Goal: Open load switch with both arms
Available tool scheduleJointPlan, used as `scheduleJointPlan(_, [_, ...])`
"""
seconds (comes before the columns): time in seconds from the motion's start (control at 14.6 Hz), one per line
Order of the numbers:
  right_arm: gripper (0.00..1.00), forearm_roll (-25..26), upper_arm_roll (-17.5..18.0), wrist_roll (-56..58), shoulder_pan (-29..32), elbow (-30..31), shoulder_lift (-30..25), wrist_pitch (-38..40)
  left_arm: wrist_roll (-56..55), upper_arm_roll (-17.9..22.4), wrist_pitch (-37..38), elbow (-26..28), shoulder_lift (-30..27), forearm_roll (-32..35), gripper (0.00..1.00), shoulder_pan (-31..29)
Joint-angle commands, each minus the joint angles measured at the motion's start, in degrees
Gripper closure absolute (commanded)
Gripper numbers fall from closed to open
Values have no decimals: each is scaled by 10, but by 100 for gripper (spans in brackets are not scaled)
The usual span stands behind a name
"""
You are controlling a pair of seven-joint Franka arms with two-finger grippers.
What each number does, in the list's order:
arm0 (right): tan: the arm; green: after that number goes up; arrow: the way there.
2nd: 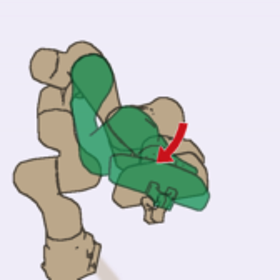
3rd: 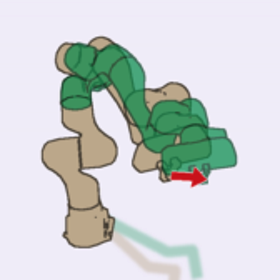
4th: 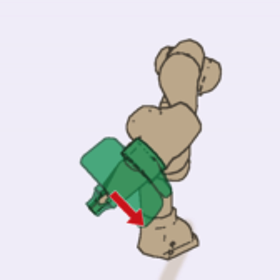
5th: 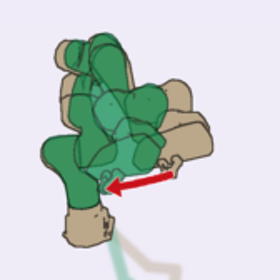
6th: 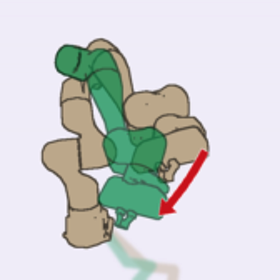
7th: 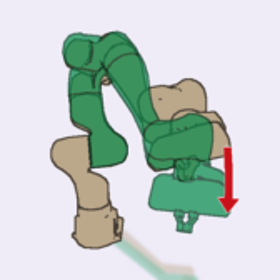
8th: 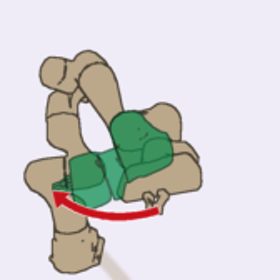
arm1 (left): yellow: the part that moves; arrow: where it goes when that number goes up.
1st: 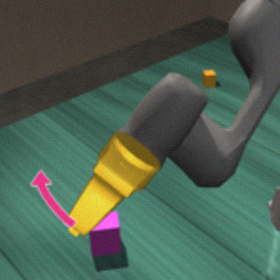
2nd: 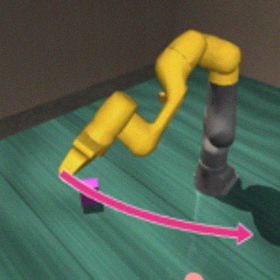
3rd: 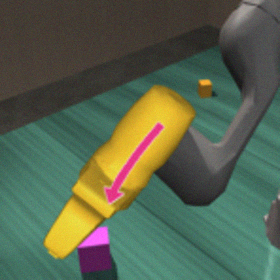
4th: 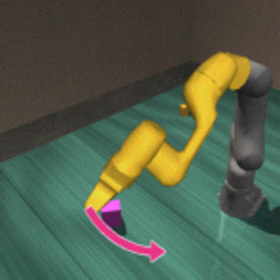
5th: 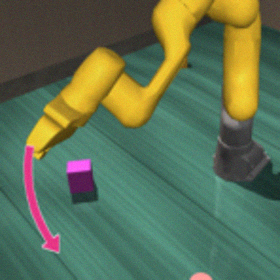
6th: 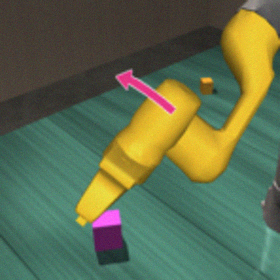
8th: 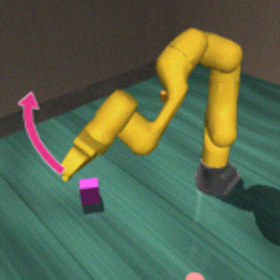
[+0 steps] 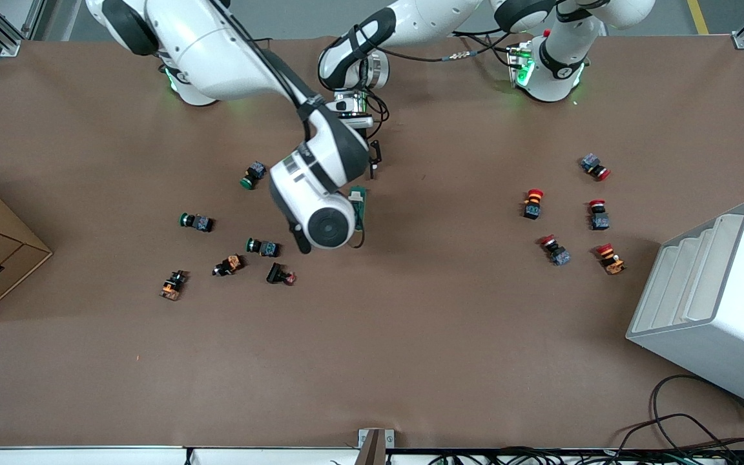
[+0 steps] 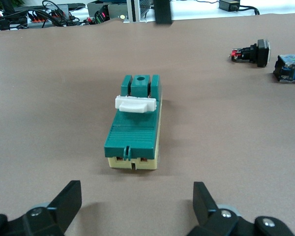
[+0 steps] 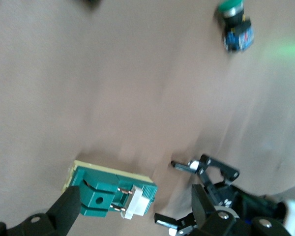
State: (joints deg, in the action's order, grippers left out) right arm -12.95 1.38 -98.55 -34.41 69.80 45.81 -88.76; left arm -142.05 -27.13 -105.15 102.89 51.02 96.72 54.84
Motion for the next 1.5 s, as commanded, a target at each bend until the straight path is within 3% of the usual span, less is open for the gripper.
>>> scheduleJointPlan(0.0, [0, 27, 7, 128, 55, -1, -40, 32, 12, 3, 5, -1, -7, -2, 1, 4])
scheduleJointPlan(0.48, [0, 70, 8, 522, 195, 11, -135, 88, 34, 0, 6, -4, -28, -42, 1, -2])
scheduleJointPlan(0.75, [0, 110, 8, 732, 264, 11, -170, 111, 106, -1, 5, -66, -43, -129, 1, -10])
scheduleJointPlan(1.16, [0, 168, 6, 928, 323, 3, -202, 136, 292, -20, -1, -189, -58, -238, 0, -103])
scheduleJointPlan(1.44, [0, 165, 10, 985, 366, 1, -218, 139, 405, -78, -9, -235, -64, -254, 0, -214])
